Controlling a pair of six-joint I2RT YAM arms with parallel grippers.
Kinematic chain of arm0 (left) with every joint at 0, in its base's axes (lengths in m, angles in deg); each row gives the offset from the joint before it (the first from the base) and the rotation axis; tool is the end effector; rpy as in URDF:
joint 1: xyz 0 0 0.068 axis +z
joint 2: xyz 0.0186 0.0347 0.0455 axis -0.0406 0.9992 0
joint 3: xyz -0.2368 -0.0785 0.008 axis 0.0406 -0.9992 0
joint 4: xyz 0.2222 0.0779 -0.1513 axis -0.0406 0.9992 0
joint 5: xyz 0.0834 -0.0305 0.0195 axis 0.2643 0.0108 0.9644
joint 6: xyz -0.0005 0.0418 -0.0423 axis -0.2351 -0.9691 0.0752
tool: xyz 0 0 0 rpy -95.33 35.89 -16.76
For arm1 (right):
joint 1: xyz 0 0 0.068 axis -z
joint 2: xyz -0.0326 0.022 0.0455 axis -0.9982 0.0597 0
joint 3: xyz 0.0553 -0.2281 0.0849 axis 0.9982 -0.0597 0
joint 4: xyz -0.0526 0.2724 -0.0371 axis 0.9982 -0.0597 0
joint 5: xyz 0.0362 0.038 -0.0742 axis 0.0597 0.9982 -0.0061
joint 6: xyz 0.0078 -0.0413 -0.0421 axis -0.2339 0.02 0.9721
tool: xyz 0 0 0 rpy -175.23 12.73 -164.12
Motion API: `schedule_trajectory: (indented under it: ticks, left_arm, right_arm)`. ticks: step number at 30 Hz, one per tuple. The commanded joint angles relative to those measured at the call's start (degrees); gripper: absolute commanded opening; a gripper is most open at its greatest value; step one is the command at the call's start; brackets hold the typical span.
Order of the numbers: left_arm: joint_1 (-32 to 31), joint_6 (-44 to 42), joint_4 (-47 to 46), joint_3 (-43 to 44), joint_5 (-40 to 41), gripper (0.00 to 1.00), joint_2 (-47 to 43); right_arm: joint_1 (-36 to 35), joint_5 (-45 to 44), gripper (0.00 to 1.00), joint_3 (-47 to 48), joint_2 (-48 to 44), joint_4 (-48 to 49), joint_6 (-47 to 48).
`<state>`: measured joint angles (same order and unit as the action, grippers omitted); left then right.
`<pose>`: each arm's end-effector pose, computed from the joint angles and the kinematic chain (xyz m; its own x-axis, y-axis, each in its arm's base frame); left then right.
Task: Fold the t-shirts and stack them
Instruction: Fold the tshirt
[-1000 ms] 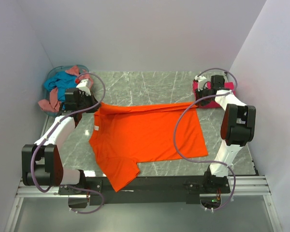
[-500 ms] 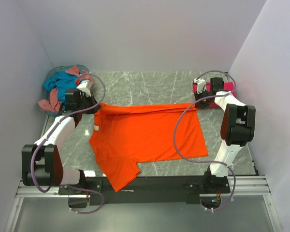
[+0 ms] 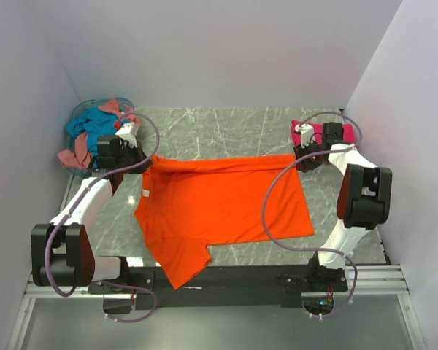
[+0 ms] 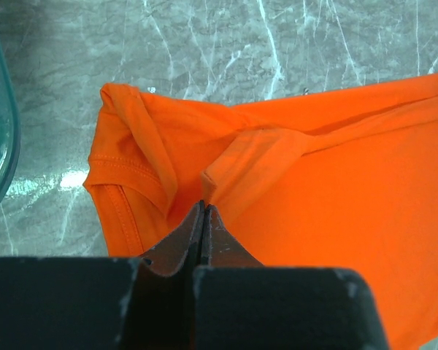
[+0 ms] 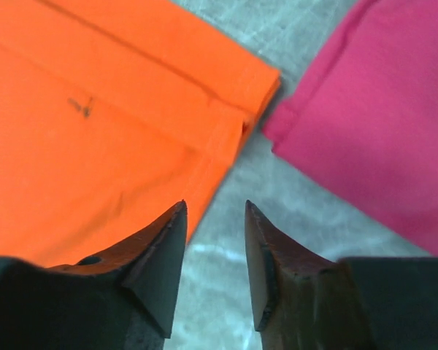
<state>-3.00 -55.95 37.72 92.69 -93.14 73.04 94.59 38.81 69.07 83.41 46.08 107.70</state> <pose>0.3165 -0.0183 0.2151 -0.6014 -0.2013 -0.7732 0.1628 0.9166 -0.3652 0.3877 -0.0359 0.1469 -0.6244 -0.4545 -0.6353 -0.5775 0.8162 -0.0164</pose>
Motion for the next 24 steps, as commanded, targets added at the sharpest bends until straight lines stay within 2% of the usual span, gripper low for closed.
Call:
schedule_trajectory:
  ticks: [1,7,12,24]
  left_arm:
    - [0.2,-1.3,-0.2,-0.2,-1.1,0.0,-2.0]
    - [0.2,-1.9,0.3,-1.6,-1.9,0.0,-3.3]
    - [0.2,-2.1,1.0,-2.0,-2.0,0.0,-3.6]
    - [0.2,-2.1,0.6,-2.1,-2.4,0.0,-3.1]
  right_arm:
    - [1.7,2.7,0.46,-1.5,-6.2,1.0,2.5]
    - [1.8,7.6,0.47,1.0,-4.2,-1.9,1.5]
    - [1.7,10.3,0.47,10.1,3.0,-7.4,-3.3]
    - [0.3,6.3,0.43,19.2,10.8,-10.5,-6.7]
